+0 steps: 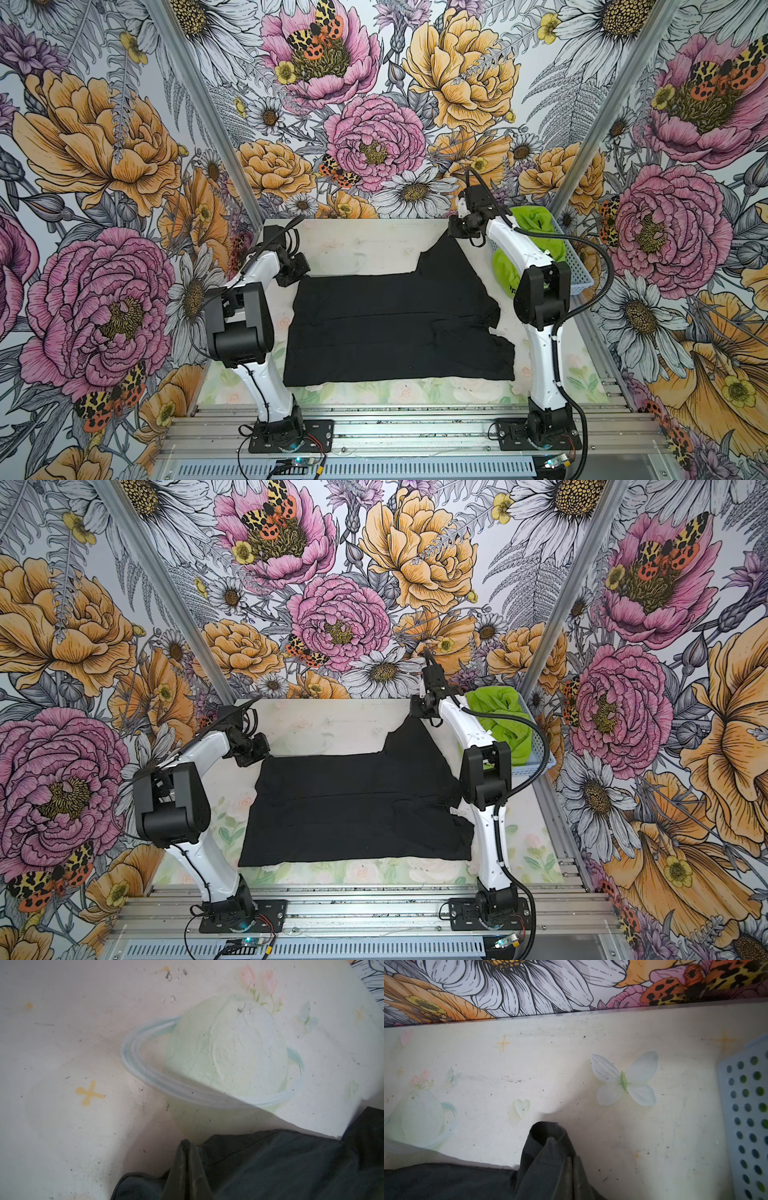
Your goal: Fold and stack the mixed laundry pile
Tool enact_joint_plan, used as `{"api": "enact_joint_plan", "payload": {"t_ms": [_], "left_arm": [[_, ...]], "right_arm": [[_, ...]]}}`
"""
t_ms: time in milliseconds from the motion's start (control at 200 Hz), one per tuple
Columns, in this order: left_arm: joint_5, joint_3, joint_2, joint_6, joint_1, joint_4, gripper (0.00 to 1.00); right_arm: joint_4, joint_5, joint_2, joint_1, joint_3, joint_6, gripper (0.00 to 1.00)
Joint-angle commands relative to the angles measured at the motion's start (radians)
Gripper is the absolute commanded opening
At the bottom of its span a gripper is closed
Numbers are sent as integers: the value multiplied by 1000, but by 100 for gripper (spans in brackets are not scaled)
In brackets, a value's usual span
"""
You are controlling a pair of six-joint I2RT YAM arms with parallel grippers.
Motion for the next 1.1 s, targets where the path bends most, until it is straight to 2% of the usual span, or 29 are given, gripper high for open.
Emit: {"api": "enact_joint_plan", "payload": {"t_ms": [0,30,265,540,656,806,1096], "left_arm": [[22,45,-20,3,0,-12,0],[24,49,-57,5,0,-15,0],[48,11,-89,19,4,-23,0],[60,-128,-156,12,15,-15,0],[66,-148,-168,15,18,2,0],[74,-68,-118,19,12,19,0],[83,167,87,37,12,24,0]], "right_arm": [[45,29,-51,6,-55,-29,0],[50,29,-62,7,-67,-30,0],[91,8,-169,10,-220,-39,0],[214,-39,-421,23,-616,18,0],[262,-41,-486,25,-712,42,0],[279,-22,-434,14,-648,26,0],[285,24,-194,-25,-326,2,0]]}}
